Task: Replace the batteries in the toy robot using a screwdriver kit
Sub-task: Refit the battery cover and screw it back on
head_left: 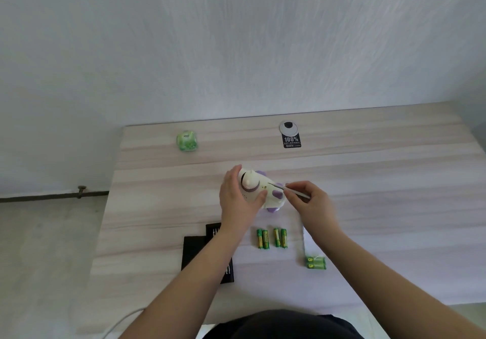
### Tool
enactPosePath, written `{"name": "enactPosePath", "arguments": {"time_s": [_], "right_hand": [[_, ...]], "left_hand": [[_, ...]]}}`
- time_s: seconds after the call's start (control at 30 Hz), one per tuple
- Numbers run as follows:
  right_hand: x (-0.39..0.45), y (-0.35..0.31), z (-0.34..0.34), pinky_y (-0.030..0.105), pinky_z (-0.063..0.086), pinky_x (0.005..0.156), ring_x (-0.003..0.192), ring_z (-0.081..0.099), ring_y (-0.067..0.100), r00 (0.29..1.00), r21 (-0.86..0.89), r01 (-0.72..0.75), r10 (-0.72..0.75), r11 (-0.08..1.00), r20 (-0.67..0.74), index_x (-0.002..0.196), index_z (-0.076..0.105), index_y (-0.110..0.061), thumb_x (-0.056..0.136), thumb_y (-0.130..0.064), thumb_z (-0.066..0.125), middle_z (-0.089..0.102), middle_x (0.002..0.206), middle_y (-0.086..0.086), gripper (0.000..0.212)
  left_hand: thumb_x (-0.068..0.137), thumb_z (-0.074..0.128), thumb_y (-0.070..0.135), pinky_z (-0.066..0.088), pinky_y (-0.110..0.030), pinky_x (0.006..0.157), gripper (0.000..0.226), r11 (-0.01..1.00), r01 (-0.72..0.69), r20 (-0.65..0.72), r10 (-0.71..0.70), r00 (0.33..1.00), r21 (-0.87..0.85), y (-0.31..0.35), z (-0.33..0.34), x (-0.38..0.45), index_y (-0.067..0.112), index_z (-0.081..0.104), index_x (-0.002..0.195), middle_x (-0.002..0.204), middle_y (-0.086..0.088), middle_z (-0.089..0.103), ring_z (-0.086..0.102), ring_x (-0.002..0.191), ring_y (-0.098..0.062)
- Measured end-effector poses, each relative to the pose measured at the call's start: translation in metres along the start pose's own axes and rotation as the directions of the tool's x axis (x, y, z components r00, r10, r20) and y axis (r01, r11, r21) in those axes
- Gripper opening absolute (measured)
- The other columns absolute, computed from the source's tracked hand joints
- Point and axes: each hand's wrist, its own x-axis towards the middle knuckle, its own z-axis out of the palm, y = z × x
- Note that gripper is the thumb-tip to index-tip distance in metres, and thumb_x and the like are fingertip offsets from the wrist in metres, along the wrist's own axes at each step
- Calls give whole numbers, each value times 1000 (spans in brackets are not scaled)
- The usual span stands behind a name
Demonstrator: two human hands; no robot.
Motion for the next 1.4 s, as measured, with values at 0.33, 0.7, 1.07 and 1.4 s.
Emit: {"name": "enactPosePath", "arguments": {"time_s": [0.33,0.7,1.07,1.4], "right_hand": [[11,2,5,7,44,56,73,64,-9,1000,-59,-21,22,998,21,89,69,-27,80,-36,76,72,82,-16,15],[13,9,14,17,48,66,84,65,-9,1000,-179,12,-9,984,15,84,68,-32,82,-37,73,72,87,-21,8],[13,8,16,25,54,70,87,65,-6,1000,-214,13,-17,977,-15,83,66,-33,81,-39,72,71,86,-23,8],[12,5,16,28,55,70,83,64,-7,1000,-270,20,-25,963,-15,83,65,-35,82,-38,71,70,86,-24,7]], "left_hand": [[66,74,48,32,-49,112,80,997,-64,38,62,997,48,-10,9,5,16,44,133,148,-1,34,31,140,-25],[69,78,33,29,-51,113,76,998,-62,56,62,997,2,-15,12,6,8,43,132,148,-5,30,26,141,-28],[71,80,27,27,-49,114,76,997,-72,62,70,996,23,-13,12,7,8,41,133,149,-6,29,24,141,-27],[69,70,39,27,-49,114,79,998,-57,63,56,996,18,-12,11,5,6,41,134,150,-6,30,24,141,-27]]}}
